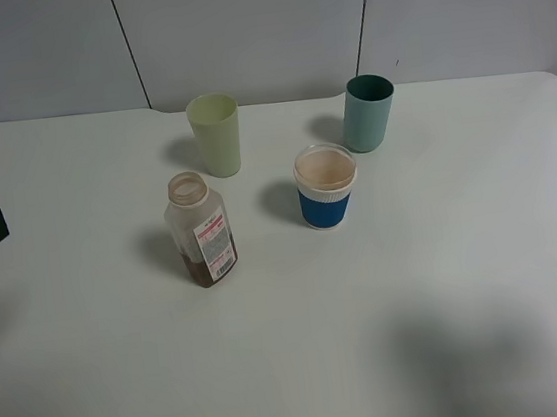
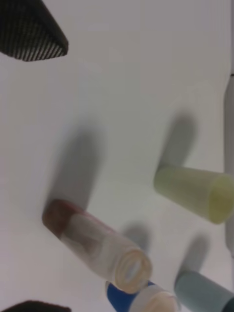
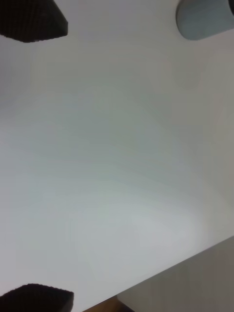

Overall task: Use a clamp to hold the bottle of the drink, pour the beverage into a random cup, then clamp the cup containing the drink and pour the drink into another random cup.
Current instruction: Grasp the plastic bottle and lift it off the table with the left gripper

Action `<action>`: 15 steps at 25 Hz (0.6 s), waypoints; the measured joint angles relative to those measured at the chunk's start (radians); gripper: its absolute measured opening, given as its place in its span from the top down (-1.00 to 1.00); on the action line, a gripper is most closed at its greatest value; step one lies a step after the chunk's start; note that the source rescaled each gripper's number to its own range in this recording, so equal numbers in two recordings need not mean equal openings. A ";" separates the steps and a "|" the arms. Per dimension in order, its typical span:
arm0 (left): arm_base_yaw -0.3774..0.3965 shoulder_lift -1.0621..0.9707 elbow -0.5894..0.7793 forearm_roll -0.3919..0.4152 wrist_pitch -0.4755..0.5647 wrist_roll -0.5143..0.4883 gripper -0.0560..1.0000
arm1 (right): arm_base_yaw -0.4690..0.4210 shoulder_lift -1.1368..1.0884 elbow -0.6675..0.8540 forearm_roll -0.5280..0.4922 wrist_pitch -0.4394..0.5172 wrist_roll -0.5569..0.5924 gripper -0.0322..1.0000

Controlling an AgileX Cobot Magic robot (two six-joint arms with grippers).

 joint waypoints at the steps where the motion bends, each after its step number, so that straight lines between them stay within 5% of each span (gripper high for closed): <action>1: 0.000 0.000 0.012 -0.008 -0.009 0.013 -1.00 | 0.000 0.000 0.000 0.000 0.000 0.000 -0.99; 11: 0.000 0.000 0.023 -0.047 -0.022 0.044 -1.00 | 0.000 0.000 0.000 0.000 0.000 0.000 -0.99; 15: 0.000 0.044 0.023 -0.129 -0.016 0.138 -1.00 | 0.000 0.000 0.000 0.000 0.000 0.000 -0.99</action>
